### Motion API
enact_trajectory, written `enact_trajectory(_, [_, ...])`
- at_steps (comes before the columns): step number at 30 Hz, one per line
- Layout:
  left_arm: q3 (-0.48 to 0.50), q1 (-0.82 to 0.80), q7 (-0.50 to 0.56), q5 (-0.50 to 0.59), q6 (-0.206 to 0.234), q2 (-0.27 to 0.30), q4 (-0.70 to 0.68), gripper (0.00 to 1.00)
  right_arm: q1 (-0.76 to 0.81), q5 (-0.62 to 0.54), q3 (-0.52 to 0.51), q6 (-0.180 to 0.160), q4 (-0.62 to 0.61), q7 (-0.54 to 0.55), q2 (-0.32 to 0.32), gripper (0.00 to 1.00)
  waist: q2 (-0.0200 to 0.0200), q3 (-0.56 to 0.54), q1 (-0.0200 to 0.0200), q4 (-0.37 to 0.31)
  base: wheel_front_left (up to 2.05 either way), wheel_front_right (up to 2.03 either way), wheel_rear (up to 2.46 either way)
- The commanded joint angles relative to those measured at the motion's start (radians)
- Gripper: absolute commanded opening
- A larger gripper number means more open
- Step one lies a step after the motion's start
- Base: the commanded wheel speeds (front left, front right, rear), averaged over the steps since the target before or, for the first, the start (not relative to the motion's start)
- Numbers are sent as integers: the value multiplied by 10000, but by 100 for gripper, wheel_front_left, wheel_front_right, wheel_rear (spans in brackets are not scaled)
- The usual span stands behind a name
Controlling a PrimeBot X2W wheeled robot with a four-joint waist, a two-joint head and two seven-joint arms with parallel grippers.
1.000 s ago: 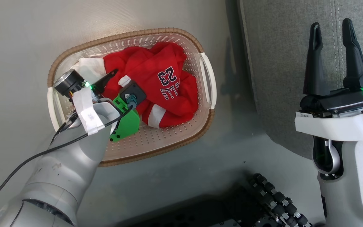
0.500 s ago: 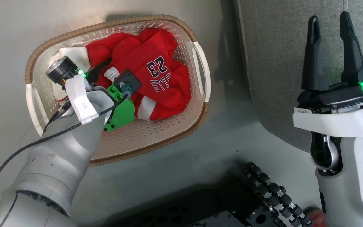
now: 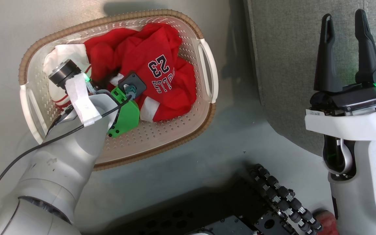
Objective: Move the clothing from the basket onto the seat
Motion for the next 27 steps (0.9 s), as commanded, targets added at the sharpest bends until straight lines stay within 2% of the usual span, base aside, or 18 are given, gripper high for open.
enact_trajectory(1, [-41, -121, -86, -59, -75, 8, 13, 0, -19, -65, -35, 1, -4, -31, -8, 100, -1, -7, -1, 33, 0, 0, 0])
enact_trajectory(7, [-139, 60, -607, -233, -130, -154, -172, 0, -13, -135, -87, 1, 167, -31, -9, 100, -1, -362, -1, 226, 0, 0, 0])
enact_trajectory(11, [-189, 414, -880, -420, 7, -249, -568, 0, 83, -204, -83, 1, 266, -31, -11, 100, -1, -954, -1, 396, 0, 0, 0])
enact_trajectory(18, [-193, 1334, -969, -946, 63, -335, -2260, 0, 467, -388, -177, 1, 468, -31, -14, 100, -1, -2342, -1, 687, 0, 0, 0])
enact_trajectory(20, [-135, 1877, -967, -1171, 163, -319, -3044, 0, 689, -506, -195, 1, 534, -31, -14, 100, -1, -3020, -1, 837, 0, 0, 0])
enact_trajectory(27, [101, 2856, -970, -1566, 501, -229, -4235, 0, 1350, -763, -252, 1, 707, -31, -15, 100, -1, -4433, -1, 1118, 0, 0, 0])
